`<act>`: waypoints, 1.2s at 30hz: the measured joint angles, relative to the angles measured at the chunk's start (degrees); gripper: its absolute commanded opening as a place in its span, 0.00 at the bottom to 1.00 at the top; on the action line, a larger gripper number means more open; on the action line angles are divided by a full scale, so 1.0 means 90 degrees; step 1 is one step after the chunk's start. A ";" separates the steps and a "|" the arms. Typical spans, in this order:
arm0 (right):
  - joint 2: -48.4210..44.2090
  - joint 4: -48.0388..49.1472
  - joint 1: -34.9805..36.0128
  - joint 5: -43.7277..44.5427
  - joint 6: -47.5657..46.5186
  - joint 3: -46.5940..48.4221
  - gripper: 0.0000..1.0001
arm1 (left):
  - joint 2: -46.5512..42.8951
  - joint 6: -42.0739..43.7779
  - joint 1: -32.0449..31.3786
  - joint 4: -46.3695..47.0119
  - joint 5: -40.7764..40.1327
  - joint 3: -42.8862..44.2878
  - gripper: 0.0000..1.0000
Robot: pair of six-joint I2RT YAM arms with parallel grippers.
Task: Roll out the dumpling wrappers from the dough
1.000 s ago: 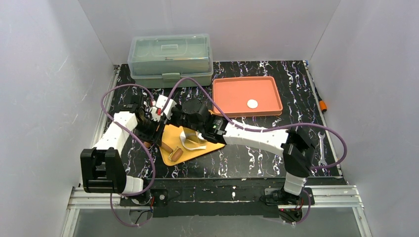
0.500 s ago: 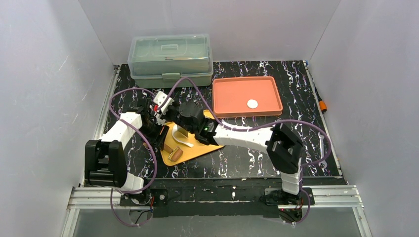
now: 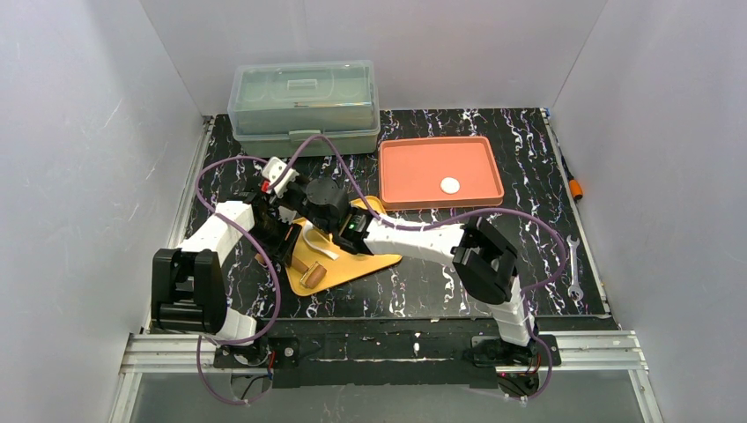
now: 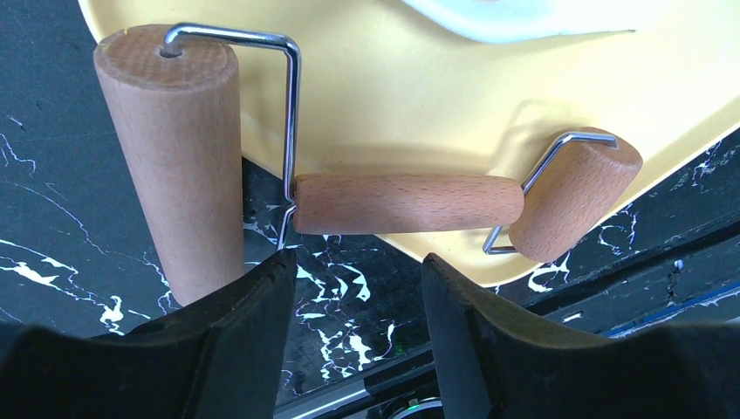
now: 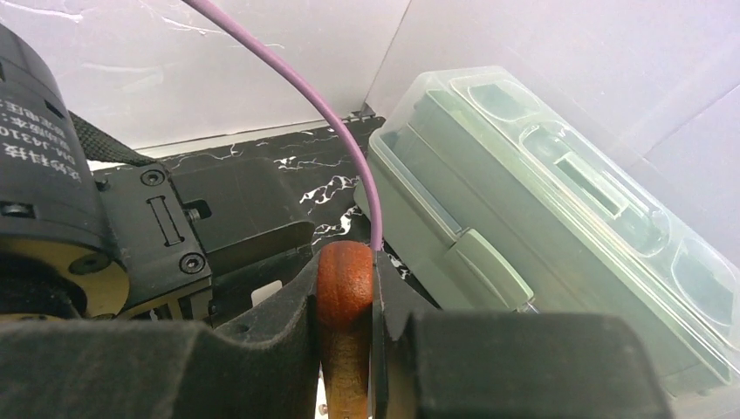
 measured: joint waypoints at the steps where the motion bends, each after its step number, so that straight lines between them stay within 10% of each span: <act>1: 0.0007 0.0000 0.0000 0.0007 0.0024 0.0012 0.01 | 0.0000 0.0002 0.0000 0.0002 0.0000 0.0000 0.53; 21: -0.1734 -0.0843 -0.0175 0.0136 -0.0068 -0.0469 0.01 | -0.0063 -0.0010 0.0000 -0.0010 0.0049 0.0005 0.53; 36: -0.0607 -0.0624 -0.0408 0.0175 -0.0415 -0.0583 0.01 | -0.0131 -0.0017 0.0000 -0.0053 0.0046 0.0005 0.53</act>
